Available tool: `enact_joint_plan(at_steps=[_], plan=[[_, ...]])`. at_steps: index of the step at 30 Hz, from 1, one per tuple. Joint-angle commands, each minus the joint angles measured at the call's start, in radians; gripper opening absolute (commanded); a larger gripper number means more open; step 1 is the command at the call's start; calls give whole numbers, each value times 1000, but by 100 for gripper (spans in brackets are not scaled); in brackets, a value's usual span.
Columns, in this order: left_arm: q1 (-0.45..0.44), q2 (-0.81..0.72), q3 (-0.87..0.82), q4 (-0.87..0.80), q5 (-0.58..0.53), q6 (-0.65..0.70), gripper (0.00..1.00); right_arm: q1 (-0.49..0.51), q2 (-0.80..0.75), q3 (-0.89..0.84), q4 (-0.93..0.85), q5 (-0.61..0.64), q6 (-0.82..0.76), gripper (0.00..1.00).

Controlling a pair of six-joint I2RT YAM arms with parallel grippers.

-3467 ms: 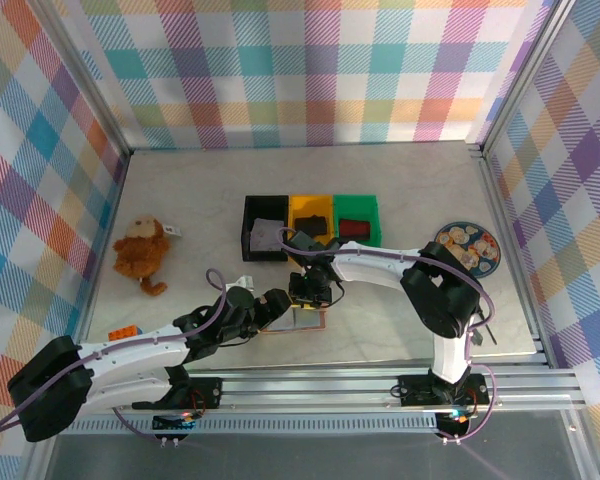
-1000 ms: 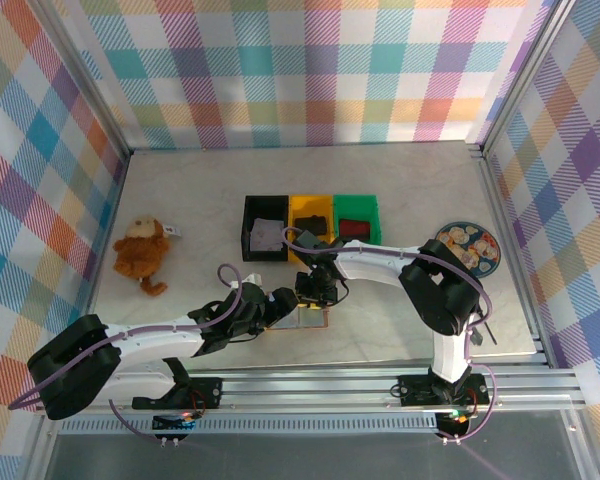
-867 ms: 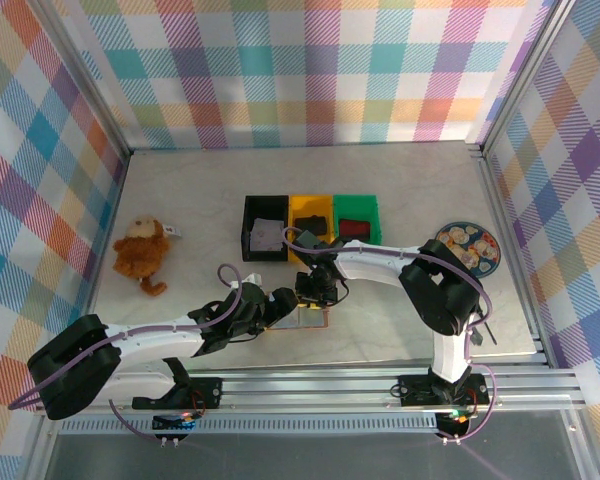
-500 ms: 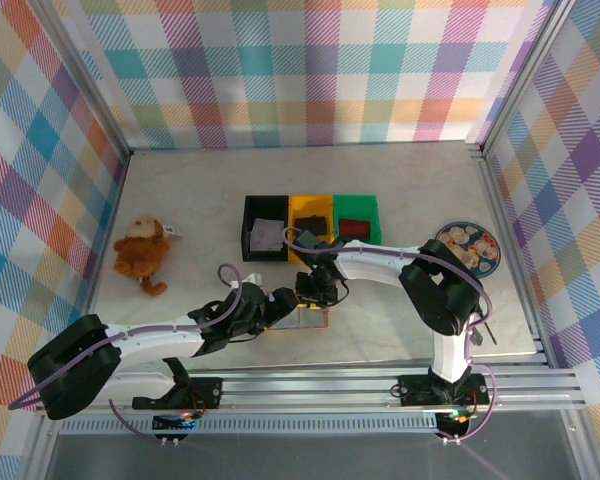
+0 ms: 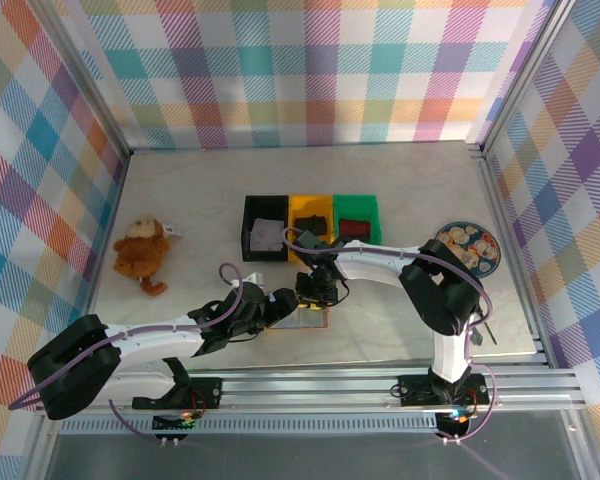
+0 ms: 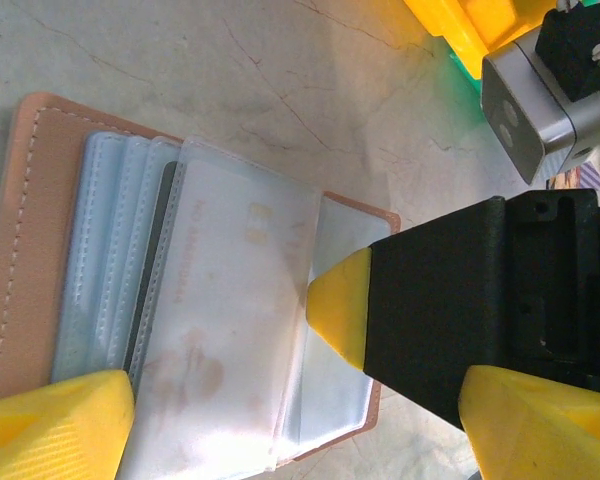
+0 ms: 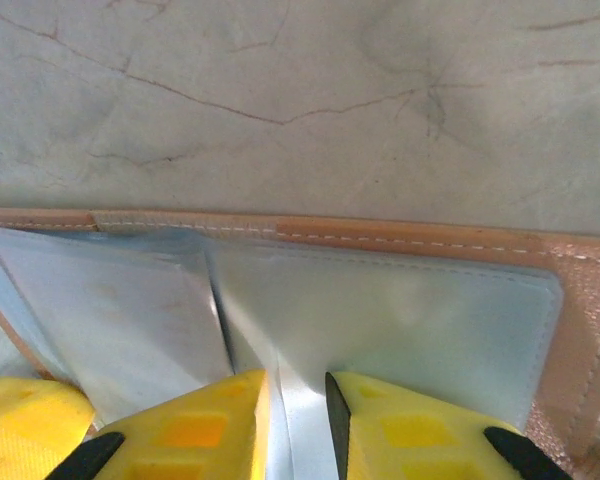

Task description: Take the credit cards out of the card holder

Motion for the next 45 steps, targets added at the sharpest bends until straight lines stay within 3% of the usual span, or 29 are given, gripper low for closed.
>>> enact_joint_plan(at_steps=[1,14,23,30,38,45], plan=[[-37,-49,59,315,180,63,85,39,20,-9,101,-65,35,26],[-38,-83,63,337,217,70,83,39,14,-8,98,-55,35,26],[-35,-272,134,-191,59,243,85,39,8,-13,84,-46,30,26],[-25,-209,133,-197,97,287,84,39,5,-8,77,-40,25,26],[1,-392,84,-392,-11,330,84,39,-8,-20,62,-27,25,26],[28,-375,91,-466,5,375,83,39,-7,-17,55,-27,21,26]])
